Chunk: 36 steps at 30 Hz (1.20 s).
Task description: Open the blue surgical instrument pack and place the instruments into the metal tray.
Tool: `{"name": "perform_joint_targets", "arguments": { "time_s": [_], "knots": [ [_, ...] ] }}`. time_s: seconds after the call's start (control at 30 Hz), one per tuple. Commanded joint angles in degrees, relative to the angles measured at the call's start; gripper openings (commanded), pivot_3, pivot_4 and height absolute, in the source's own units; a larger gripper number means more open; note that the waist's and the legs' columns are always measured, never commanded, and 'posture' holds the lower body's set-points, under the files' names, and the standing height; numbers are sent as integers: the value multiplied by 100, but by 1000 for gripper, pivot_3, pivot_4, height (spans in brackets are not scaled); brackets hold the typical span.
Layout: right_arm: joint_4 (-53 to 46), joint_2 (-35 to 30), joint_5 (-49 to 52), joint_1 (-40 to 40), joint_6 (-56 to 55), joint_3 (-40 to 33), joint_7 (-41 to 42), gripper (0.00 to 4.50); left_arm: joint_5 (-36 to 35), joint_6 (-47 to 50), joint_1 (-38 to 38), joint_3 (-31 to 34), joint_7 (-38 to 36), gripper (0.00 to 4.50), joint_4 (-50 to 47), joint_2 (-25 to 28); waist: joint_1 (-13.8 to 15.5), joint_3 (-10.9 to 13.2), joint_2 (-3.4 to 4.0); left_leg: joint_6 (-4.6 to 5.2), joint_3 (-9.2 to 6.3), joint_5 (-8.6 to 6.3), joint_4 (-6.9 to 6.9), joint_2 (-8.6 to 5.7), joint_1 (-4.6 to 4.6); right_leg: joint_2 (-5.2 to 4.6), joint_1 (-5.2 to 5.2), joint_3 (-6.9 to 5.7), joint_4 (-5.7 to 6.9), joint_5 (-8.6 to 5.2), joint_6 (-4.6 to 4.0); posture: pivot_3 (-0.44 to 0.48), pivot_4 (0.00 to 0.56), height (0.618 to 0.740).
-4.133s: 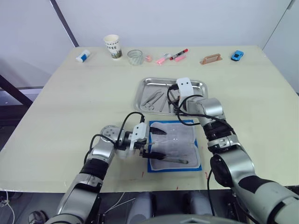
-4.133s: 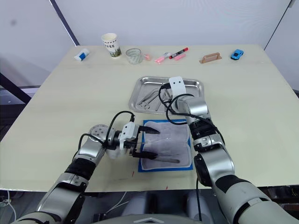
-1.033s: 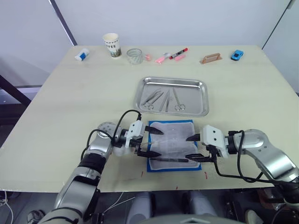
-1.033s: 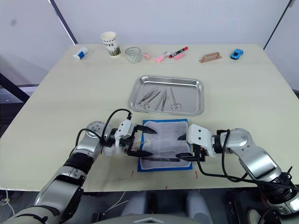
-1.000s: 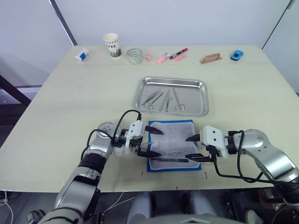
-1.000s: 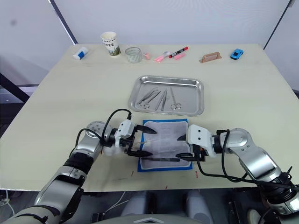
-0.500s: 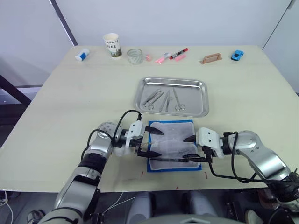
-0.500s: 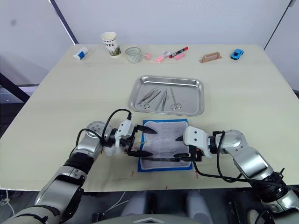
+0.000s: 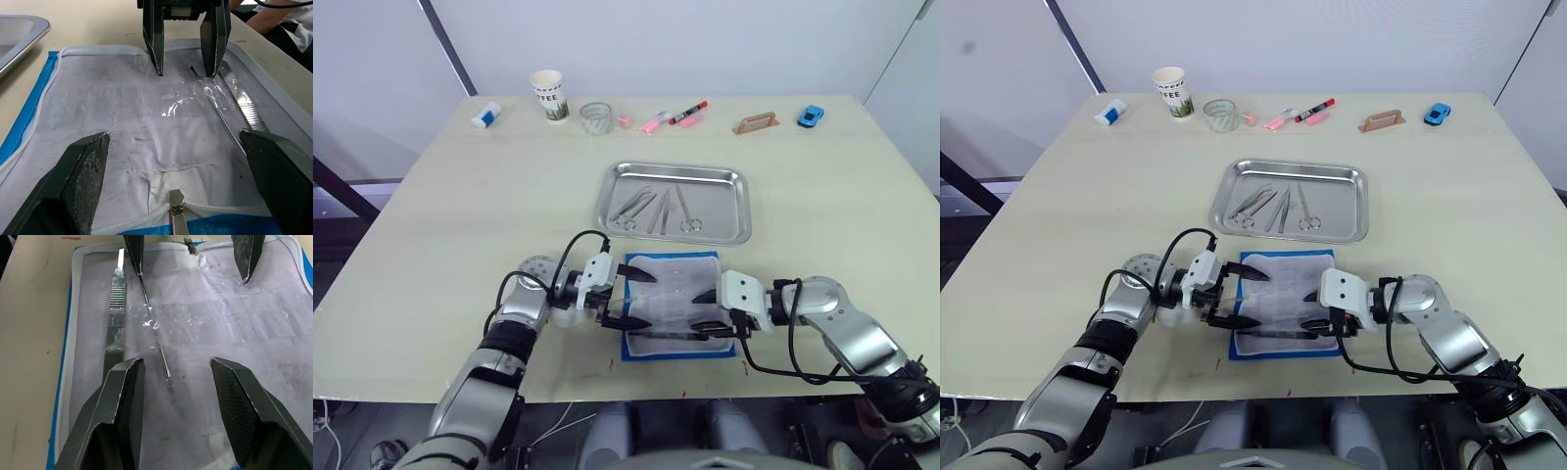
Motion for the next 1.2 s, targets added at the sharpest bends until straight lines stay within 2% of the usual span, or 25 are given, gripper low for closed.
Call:
{"name": "perform_joint_targets", "arguments": {
  "time_s": [0.03,0.1,0.13,0.2,0.27,0.53,1.2],
  "knots": [
    [-44,16,-93,-31,-74,73,-1,2427,151,-5,159,-146,-283,4500,286,-16,-1,-1,0,0,0,0,0,0,0,0,0,0,0,0,0,0,150,740],
    [-42,34,-142,-15,-61,131,6,2427,157,-4,151,-146,-274,4500,293,-17,-1,-1,0,0,0,0,0,0,4,0,4,0,0,0,0,0,150,740],
    [-43,41,-157,-12,-46,149,12,1900,159,-2,148,-146,-272,4500,295,-18,-2,-1,0,0,0,0,0,0,5,0,5,0,0,0,0,0,150,740],
    [-19,48,-226,-15,-20,217,20,1165,162,-1,147,-147,-267,4500,299,-20,-4,-1,0,0,0,0,0,0,7,1,8,0,0,0,0,0,150,740],
    [13,43,-281,-20,-21,267,15,16,166,-6,149,-148,-264,4500,305,-21,-5,-2,-2,0,0,0,0,0,14,1,14,0,0,0,0,0,150,740],
    [5,-43,-320,-29,-8,232,45,16,180,-18,142,-155,-233,4500,324,-49,-3,-3,-2,0,-1,0,0,1,19,1,21,-1,0,-1,-1,0,150,740],
    [-1041,-778,-68,-98,985,-70,89,16,263,-116,104,-153,-197,4500,461,-97,20,-4,3,0,-2,0,1,-1,18,-2,22,-2,-2,-1,-1,0,150,740]
  ]
}}
